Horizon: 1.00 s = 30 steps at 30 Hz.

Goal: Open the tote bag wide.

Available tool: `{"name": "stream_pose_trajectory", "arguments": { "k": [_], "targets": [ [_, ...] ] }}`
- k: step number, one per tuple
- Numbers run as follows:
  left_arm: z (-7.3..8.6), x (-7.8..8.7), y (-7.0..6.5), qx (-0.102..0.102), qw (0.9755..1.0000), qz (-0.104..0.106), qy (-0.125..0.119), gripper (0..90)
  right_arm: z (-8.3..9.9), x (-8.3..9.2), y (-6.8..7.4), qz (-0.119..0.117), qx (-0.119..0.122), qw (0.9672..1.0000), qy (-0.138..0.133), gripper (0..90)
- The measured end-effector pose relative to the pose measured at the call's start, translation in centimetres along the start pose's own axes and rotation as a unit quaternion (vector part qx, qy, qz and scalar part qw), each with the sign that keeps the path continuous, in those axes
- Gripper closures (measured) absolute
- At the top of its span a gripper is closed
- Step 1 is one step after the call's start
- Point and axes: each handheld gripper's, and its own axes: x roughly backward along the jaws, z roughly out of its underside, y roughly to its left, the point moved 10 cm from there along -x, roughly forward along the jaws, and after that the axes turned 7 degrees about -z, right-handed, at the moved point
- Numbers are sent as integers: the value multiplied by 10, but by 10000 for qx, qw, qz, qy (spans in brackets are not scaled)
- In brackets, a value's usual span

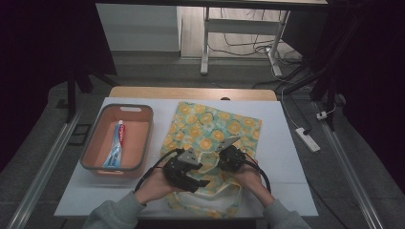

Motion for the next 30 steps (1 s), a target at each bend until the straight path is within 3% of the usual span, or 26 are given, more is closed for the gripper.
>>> {"name": "stream_pose_trajectory", "arguments": {
  "k": [5, 12, 14, 18, 22, 25, 30],
  "targets": [
    [4, -28, -13, -174, 9993, 78, 309, 360, -2, 3, -3, 24, -12, 9999, -115, 881],
    [-1, -61, -25, -200, 9988, 183, 404, 386, -5, 7, -5, 35, -128, 9995, -284, 883],
    [-4, -68, -28, -218, 9987, 208, 402, 430, -6, 9, -7, 23, -185, 9992, -342, 883],
    [-5, -81, -30, -355, 9982, 173, 443, 641, -8, 15, -12, 61, -311, 9983, -499, 884],
    [-4, -80, -34, -458, 9977, 279, 421, 879, -12, 28, -19, 209, -380, 9968, -676, 883],
    [-3, -72, -39, -647, 9966, 343, 390, 882, -14, 36, -23, 295, -437, 9955, -781, 884],
    [-2, -50, -54, -995, 9935, 508, 228, 883, -24, 65, -39, 594, -599, 9906, -1081, 884]
  ]
}}
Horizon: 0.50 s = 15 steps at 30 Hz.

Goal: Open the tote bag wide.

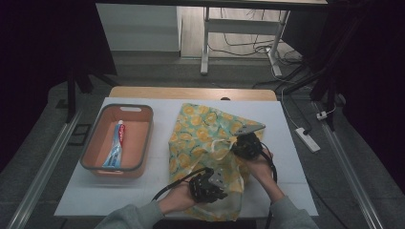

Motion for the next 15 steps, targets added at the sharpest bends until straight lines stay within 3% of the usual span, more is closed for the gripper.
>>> {"name": "stream_pose_trajectory", "arguments": {
  "k": [3, 5, 6, 8, 12, 13, 15],
  "targets": [
    [0, 13, -10, -187, 9997, 94, -155, 883, -14, 16, -11, 182, -86, 9995, -247, 885],
    [0, 21, -16, -230, 9991, 285, -232, 883, -27, 29, -24, 384, -231, 9978, -484, 884],
    [1, 25, -18, -263, 9990, 249, -265, 883, -27, 29, -24, 384, -231, 9978, -484, 884],
    [4, 31, -15, -317, 9991, -22, -287, 883, -30, 33, -32, 390, -360, 9969, -573, 884],
    [9, 43, -3, -85, 9991, -32, -426, 876, -24, 29, -40, 466, -458, 9966, -504, 885],
    [11, 46, 0, -16, 9990, -61, -444, 843, -22, 28, -40, 473, -463, 9966, -482, 884],
    [12, 53, 8, 151, 9979, -262, -566, 667, -19, 25, -39, 395, -522, 9967, -478, 885]
  ]
}}
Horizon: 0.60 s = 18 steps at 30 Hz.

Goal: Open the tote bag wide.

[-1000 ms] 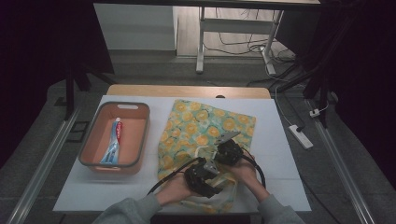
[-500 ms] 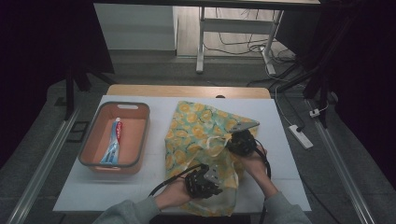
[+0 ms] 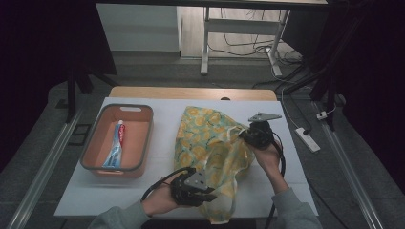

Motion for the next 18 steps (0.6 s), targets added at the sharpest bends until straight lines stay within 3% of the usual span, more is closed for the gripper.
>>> {"name": "stream_pose_trajectory", "arguments": {
  "k": [1, 2, 5, 9, 11, 13, 16, 17, 18],
  "targets": [
    [-2, 5, 5, 67, 9999, -106, -89, 590, 2, -2, 2, -62, 0, 10000, 15, 884],
    [-5, 10, 11, 168, 9994, -263, -178, 573, 4, -3, 4, -85, 34, 9999, 47, 885],
    [-10, 23, 35, 503, 9946, -871, -237, 473, 6, -4, 10, -158, 124, 9998, 72, 884],
    [-5, 19, 63, 870, 9838, -1566, 43, 331, 4, -2, 14, -193, 195, 9996, 27, 884],
    [1, 12, 79, 814, 9744, -2076, 284, 289, 4, -1, 14, -209, 179, 9996, 24, 884],
    [4, 7, 90, 909, 9706, -2201, 362, 282, 5, 1, 13, -224, 158, 9996, 25, 884],
    [5, 7, 106, 939, 9627, -2508, 379, 303, 6, 7, 12, -224, 160, 9996, -12, 884],
    [6, 7, 110, 962, 9614, -2547, 387, 308, 6, 10, 13, -234, 181, 9996, -38, 884],
    [6, 6, 113, 1027, 9619, -2506, 371, 309, 6, 13, 13, -249, 191, 9995, -58, 884]
  ]
}}
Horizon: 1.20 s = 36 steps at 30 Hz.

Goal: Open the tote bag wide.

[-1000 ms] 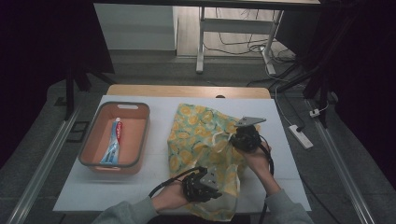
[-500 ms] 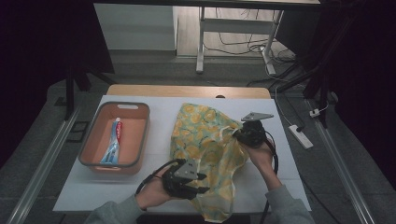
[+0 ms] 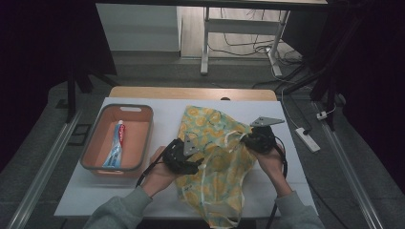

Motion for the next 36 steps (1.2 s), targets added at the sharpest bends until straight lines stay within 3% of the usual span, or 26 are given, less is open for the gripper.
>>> {"name": "stream_pose_trajectory", "arguments": {
  "k": [4, 6, 8, 10, 12, 15, 17, 20, 22, 25, 28, 32, 36],
  "targets": [
    [-3, -12, -4, 143, 9988, 459, -21, 362, -2, 6, 2, -63, -8, 9999, -94, 883],
    [-4, -18, -7, 109, 9985, 542, 13, 406, -1, 6, 3, -104, -17, 9999, -90, 884],
    [-3, -27, -7, 74, 9984, 551, 96, 537, -2, 5, 5, -165, -27, 9998, -87, 884],
    [1, -33, -7, 63, 9975, 665, 233, 793, -2, 5, 8, -179, -7, 9998, -66, 884],
    [3, -31, -3, 20, 9969, 728, 289, 883, -2, 7, 9, -179, 40, 9998, -42, 884],
    [-2, -12, 14, 211, 9971, 727, 35, 887, -2, 14, 10, -175, 65, 9998, -44, 884],
    [-10, 4, 30, 411, 9955, 828, -219, 888, -5, 20, 13, -235, 105, 9996, -98, 884],
    [-18, 15, 51, 430, 9968, 597, -324, 887, -12, 24, 25, -429, 210, 9986, -209, 884],
    [-19, 11, 66, 372, 9985, 368, -170, 887, -16, 21, 36, -526, 307, 9979, -205, 884],
    [-16, -8, 78, 472, 9980, 392, 152, 886, -18, 14, 51, -728, 400, 9964, -146, 884],
    [-12, -27, 81, 428, 9976, 362, 408, 882, -18, 9, 62, -894, 457, 9949, -73, 884],
    [-12, -46, 80, 488, 9970, 341, 497, 879, -17, 4, 75, -1216, 391, 9917, -112, 884],
    [-12, -51, 80, 558, 9966, 324, 518, 866, -17, 0, 80, -1201, 482, 9916, -93, 885]
  ]
}}
